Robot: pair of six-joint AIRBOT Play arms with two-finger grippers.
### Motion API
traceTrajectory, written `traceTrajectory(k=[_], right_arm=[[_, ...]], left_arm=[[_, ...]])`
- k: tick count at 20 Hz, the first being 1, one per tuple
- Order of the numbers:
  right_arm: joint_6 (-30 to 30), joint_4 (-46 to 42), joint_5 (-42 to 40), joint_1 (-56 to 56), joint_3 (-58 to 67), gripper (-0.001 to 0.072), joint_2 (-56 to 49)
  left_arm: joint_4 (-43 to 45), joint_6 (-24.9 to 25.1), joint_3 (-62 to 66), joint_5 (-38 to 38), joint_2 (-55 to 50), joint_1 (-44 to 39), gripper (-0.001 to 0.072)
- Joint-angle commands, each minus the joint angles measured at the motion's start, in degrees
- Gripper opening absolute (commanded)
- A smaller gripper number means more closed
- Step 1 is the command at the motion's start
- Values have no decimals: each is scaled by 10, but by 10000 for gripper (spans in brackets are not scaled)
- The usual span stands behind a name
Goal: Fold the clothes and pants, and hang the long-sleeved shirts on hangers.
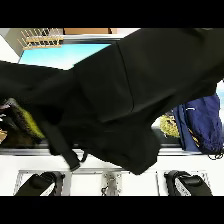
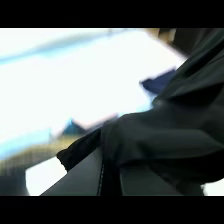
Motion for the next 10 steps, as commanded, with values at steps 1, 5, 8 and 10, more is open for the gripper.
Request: traceTrajectory(k=[1, 5, 8, 10], right_arm=[[23, 0, 0, 0, 9, 10, -85], [39, -12, -1, 11, 9, 10, -259], [26, -34, -34, 23, 9, 11, -396], [26, -32, -62, 26, 9, 12, -463]], left_arm=[[102, -57, -26, -111, -82, -2, 19], [285, -56, -157, 27, -192, 16, 19], [219, -6, -202, 222, -303, 74, 19], [183, 20, -191, 324, -374, 105, 20]])
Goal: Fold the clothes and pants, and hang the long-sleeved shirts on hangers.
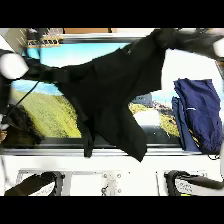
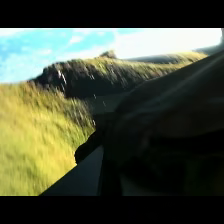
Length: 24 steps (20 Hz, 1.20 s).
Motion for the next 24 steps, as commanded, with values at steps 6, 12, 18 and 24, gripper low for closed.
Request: traceTrajectory(k=[6, 12, 18, 24], right_arm=[[0, 19, -134, 0, 2, 600, -168], [-49, 18, -46, -76, -23, 596, -72], [-101, 2, 73, -82, -265, 571, 121], [-68, -8, 76, -82, -521, 575, 244]], left_arm=[[-116, 33, 131, 226, -249, 101, 682], [-226, 110, 171, 39, -265, 199, 680], [-340, 229, -54, -16, -259, 251, 680], [-394, 340, -163, 58, -260, 210, 681]])
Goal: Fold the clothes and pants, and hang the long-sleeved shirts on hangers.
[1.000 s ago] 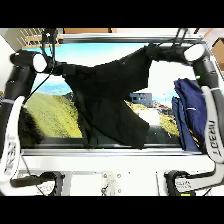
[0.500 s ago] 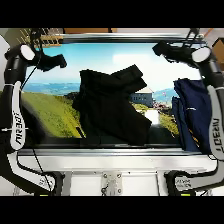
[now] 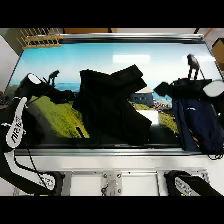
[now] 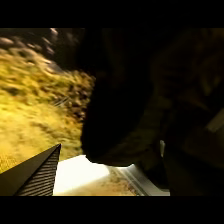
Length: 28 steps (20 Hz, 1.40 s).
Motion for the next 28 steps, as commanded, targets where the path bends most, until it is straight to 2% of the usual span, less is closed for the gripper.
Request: traceTrajectory(k=[1, 3, 4, 5, 6, 7, 8, 9, 10, 11, 12, 15, 17, 21, 23, 26, 28], right_arm=[[25, -3, 14, 0, -142, 584, 54], [30, 5, 15, 1, -198, 611, 49], [30, 18, 15, 5, -220, 694, 42], [30, 30, 15, 11, -235, 701, 32], [30, 37, 11, 23, -246, 701, 19], [30, 37, 4, 38, -251, 701, 5], [30, 38, -9, 56, -252, 701, -13], [30, 40, -30, 71, -252, 698, -28], [28, 40, -56, 82, -250, 564, -38], [21, 40, -71, 83, -241, 228, -42], [11, 36, -75, 77, -225, 13, -41], [3, -13, -30, 31, -132, 13, -25], [23, -51, 28, -2, -54, 13, -23], [39, -60, 134, -22, 66, 13, -12], [52, -77, 186, -21, 88, 13, 15], [127, -151, 248, -21, 89, 13, 73], [169, -177, 248, -21, 89, 13, 91]], left_arm=[[-27, 48, -49, 41, 0, -19, 681], [-27, 48, -55, 52, 0, -25, 681], [-26, 48, -55, 51, -1, -28, 680], [-26, 47, -55, 51, -2, -28, 628], [-27, 46, -55, 49, -2, -28, 407], [-28, 41, -55, 47, -2, -28, 151], [-28, 37, -55, 39, -2, -28, 18], [-28, 31, -55, 26, -1, -27, 18], [-26, 31, -55, 3, 3, -27, 18], [-26, 31, -55, -28, 13, -23, 18], [-24, 31, -60, -54, 29, -23, 17], [4, 22, -150, -71, 140, -33, 18], [2, -2, -211, -113, 209, -46, 19], [4, -34, -251, -159, 304, -80, 19], [4, -50, -247, -141, 349, -87, 19], [4, -87, -248, -89, 399, -77, 18], [4, -93, -248, -57, 405, -73, 19]])
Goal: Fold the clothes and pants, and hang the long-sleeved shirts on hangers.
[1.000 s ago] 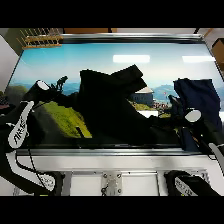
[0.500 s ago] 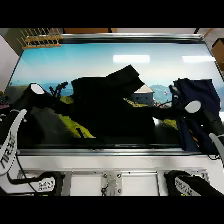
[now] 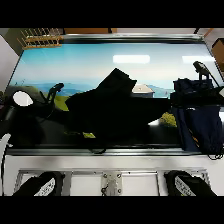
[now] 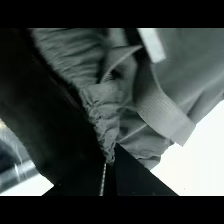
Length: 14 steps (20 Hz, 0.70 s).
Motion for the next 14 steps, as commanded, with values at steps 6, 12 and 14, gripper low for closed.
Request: traceTrajectory(k=[6, 12, 14], right_arm=[[81, -55, -104, 21, 10, 14, -90], [47, 3, -208, 9, 28, 620, -160], [38, -6, -194, 6, 28, 619, -135]], left_arm=[[-1, -24, -2, 123, -85, -34, 19], [-1, -61, 79, 82, -154, 30, 602], [2, -76, 35, 73, -96, 63, 602]])
